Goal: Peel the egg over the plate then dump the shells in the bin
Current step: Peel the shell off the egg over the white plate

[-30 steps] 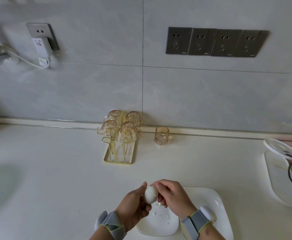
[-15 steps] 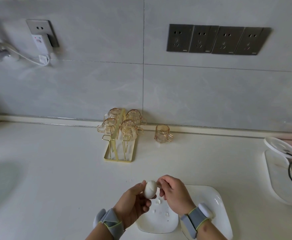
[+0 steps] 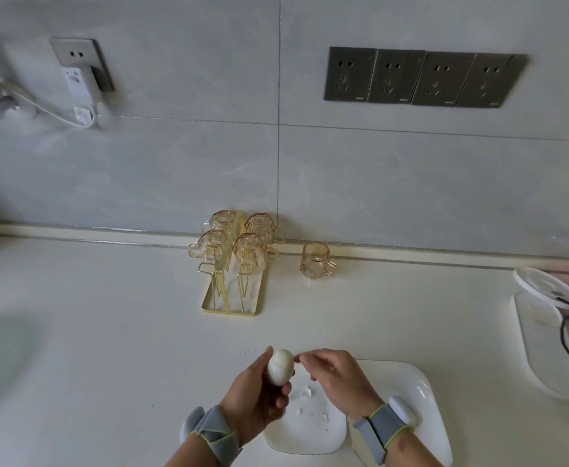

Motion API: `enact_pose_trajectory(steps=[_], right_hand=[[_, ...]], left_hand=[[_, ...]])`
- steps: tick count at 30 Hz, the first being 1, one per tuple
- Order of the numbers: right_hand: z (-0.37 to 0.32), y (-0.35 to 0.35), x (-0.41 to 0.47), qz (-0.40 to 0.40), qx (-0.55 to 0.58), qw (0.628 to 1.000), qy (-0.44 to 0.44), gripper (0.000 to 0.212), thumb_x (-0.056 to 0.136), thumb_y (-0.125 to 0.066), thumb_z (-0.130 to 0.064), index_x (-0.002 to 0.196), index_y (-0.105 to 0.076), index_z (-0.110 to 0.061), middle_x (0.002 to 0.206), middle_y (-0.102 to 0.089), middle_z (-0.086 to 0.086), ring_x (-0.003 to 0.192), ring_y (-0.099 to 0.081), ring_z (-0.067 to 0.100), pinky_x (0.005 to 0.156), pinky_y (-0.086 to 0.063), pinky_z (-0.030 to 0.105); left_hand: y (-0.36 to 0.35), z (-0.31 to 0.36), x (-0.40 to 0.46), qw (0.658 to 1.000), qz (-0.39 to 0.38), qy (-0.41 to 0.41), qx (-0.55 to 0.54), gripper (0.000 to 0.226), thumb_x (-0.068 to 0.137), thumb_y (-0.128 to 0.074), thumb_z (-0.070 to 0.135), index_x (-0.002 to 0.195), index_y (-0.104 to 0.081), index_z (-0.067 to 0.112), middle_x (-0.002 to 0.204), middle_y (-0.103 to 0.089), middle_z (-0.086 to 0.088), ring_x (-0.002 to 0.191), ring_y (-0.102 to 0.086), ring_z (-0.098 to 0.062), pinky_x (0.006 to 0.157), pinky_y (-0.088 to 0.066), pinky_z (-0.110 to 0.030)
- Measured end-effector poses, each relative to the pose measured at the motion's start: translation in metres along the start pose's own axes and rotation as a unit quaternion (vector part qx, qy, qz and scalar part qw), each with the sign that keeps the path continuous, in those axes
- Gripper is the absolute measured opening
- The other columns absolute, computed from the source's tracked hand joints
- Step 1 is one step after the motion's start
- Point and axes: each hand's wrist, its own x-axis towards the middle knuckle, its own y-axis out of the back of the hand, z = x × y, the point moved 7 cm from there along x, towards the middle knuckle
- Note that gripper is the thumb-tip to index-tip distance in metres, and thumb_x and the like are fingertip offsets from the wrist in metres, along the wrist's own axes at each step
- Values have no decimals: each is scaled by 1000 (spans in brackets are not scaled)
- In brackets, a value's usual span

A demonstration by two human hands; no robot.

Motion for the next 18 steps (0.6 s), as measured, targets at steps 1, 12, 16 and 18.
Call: enact_pose_trajectory(steps=[1, 12, 16, 18], right_hand=[[-1, -1, -1, -5, 14, 1000, -3, 20, 94, -60, -39, 103, -76, -32, 73, -68, -14, 72, -60, 1, 67, -48, 19], [-9, -9, -6, -33, 84, 996, -3, 16, 94, -64, -22, 93, -77, -14, 60, -59, -3, 55, -50, 13, 51, -42, 23], [-3, -2, -3, 12, 93, 995, -21, 21, 94, -64, -25, 82, -75, -10, 59, -61, 2, 52, -53, 15, 49, -45, 27], [-2, 0, -2, 31, 85, 996, -23, 25, 95, -62, -25, 79, -73, -8, 58, -61, 2, 50, -54, 15, 49, -47, 27]], left_hand=[[-1, -2, 0, 1000, -5, 4, -2, 53, 96, -42, 53, 90, -61, 4, 62, -54, -11, 45, -45, -19, 41, -32, -24], [-2, -1, -2, 998, 42, -39, 18, 51, 96, -51, 46, 104, -66, -2, 80, -57, -17, 50, -49, -17, 46, -39, -25], [-9, 3, -8, 998, -7, -57, 12, 43, 93, -61, 37, 102, -71, -4, 80, -60, -13, 57, -51, -18, 52, -44, -26], [-12, 6, -12, 996, -36, -77, 16, 39, 83, -72, 21, 110, -65, -6, 78, -62, -11, 60, -54, -18, 54, -47, -26]])
